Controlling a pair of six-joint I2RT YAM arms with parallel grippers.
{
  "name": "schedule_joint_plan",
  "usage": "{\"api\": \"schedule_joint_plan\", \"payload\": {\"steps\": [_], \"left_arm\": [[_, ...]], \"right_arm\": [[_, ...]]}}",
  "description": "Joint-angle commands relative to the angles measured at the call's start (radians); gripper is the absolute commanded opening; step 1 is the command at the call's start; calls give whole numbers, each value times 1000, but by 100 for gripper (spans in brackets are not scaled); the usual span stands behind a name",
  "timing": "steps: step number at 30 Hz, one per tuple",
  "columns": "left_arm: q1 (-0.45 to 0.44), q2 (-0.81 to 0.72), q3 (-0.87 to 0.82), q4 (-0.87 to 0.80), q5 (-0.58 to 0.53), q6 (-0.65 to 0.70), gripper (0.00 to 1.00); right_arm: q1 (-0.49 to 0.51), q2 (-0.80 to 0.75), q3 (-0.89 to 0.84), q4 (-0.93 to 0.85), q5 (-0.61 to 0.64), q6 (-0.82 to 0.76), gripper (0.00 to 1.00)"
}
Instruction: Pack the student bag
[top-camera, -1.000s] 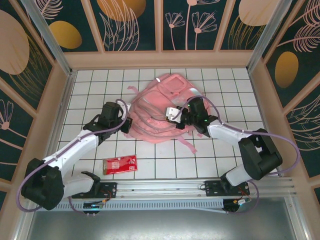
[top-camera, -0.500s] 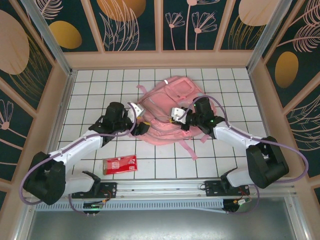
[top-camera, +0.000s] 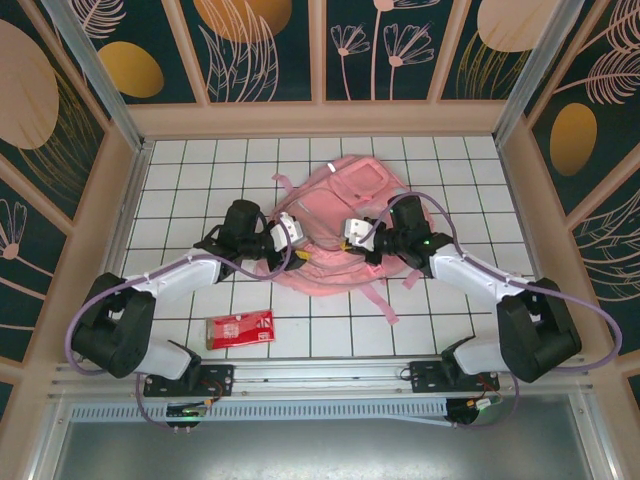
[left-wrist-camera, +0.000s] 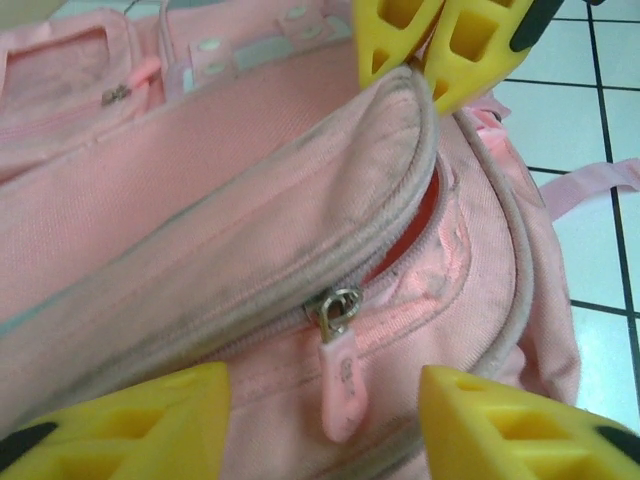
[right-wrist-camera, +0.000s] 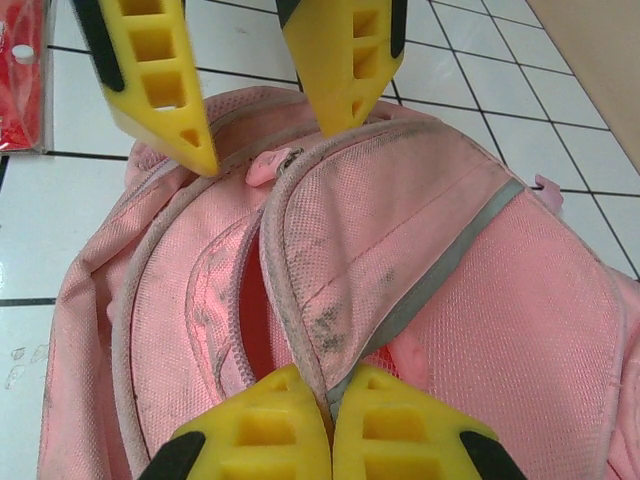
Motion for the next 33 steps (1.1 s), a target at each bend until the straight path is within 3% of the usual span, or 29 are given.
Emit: {"api": "schedule_joint_plan", "payload": {"steps": [1,3,6,10,14,15,16,18,20,23,30,31,33], "left_arm": [[-3,48,29,49,73,26,41],[-4,72,43,51,105,1,28],[-6,83,56,32,151,-16,0],[-1,57,61,2,87,-80,0],[39,45,61,-67,54,-112,0],[38,49,67,-108,44,-74,0],[33,53,71,-134,44,-54,0],[14,46,70,-146,46,-38,0],[-14,27,51,-90,64,-67,0],[-40,16,34,18,125,-162,0],[-75,17,42,79,113,-253,0],[-75,12,39,82,112,-253,0],[-75,-8,32,71,80,-242,0]], "right_arm": [[5,-44,17,-5,-58,-10,0],[5,-44,13,-4,-54,-11,0],[5,-41,2,-1,-24,-20,0],[-5,-44,-16,-9,56,-67,0],[-22,-30,-87,83,259,-98,2],[-16,-31,-108,165,310,-36,27],[-12,-47,-111,209,273,19,42],[-3,-85,-108,260,145,129,53],[31,-115,-87,267,47,226,55],[105,-120,-84,256,56,279,58],[180,-5,-100,283,196,291,58],[183,9,-96,289,235,288,53],[178,31,-87,283,333,280,20]]}}
